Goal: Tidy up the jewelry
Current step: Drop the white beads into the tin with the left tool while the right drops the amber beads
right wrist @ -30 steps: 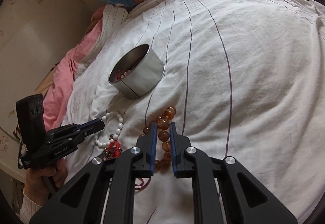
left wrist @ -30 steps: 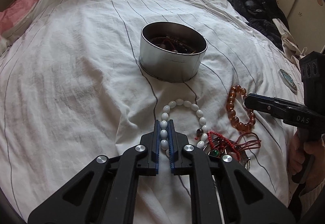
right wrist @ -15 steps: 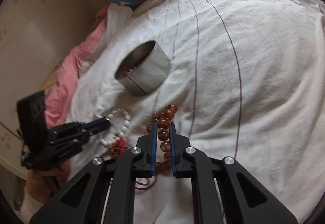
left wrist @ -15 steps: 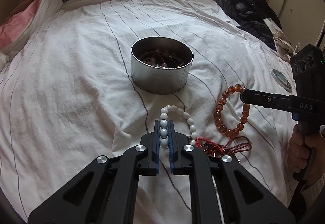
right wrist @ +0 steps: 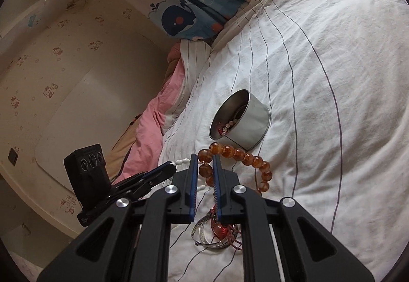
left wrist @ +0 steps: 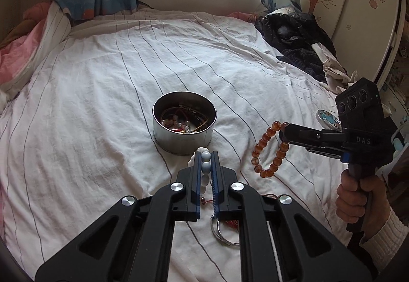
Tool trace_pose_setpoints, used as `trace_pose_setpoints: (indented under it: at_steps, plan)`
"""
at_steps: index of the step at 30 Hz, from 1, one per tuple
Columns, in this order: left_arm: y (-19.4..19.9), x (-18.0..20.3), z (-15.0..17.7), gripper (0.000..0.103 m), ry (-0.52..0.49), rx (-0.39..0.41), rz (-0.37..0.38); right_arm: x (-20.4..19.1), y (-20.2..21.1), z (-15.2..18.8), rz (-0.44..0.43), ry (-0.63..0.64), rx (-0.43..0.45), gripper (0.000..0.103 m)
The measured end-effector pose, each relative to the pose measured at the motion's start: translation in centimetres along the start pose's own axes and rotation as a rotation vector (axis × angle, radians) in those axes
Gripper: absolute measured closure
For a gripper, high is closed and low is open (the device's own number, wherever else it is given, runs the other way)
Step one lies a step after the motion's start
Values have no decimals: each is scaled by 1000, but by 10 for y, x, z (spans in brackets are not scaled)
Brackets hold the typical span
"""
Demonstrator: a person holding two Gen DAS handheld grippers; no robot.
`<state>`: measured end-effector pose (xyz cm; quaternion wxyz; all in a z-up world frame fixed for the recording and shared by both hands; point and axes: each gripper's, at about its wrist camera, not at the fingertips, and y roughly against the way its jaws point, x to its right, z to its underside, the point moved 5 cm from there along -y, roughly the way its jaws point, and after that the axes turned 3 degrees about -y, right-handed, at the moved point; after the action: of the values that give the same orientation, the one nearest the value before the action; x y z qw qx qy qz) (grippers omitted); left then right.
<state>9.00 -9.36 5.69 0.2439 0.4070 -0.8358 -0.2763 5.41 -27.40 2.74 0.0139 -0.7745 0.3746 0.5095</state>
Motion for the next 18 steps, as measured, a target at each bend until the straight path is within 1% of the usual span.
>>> trace_pose_setpoints:
  at_steps: [4, 7, 9, 11, 12, 13, 14, 15, 16, 17, 18]
  plan:
    - [7, 5, -20, 96, -3, 31, 22, -12, -5, -5, -16, 21, -23, 91]
    - [8, 10, -44, 96, -13, 64, 31, -20, -8, -12, -25, 37, -29, 91]
    - [3, 9, -60, 96, -2, 85, 45, -24, -10, -19, -28, 46, -24, 91]
    - [-12, 2, -72, 96, 39, 93, 78, -28, -13, -29, -35, 51, -13, 91]
    - [-23, -4, -75, 96, 64, 83, 82, -30, -14, -34, -40, 54, -9, 91]
    - [-37, -12, -77, 96, 89, 57, 72, -32, -16, -39, -41, 60, -5, 91]
    - [-53, -21, -75, 95, 106, 15, 49, -34, -18, -45, -41, 68, -4, 91]
    - [-67, -31, -71, 94, 115, -31, 5, -36, -20, -49, -42, 76, -4, 91]
    - [-77, -41, -66, 92, 126, -61, -38, -39, -24, -53, -43, 82, -4, 91]
    - [-82, -50, -62, 90, 144, -79, -53, -41, -28, -57, -44, 88, -6, 91]
    - [-82, -57, -57, 84, 165, -89, -63, -44, -31, -61, -47, 92, -9, 91]
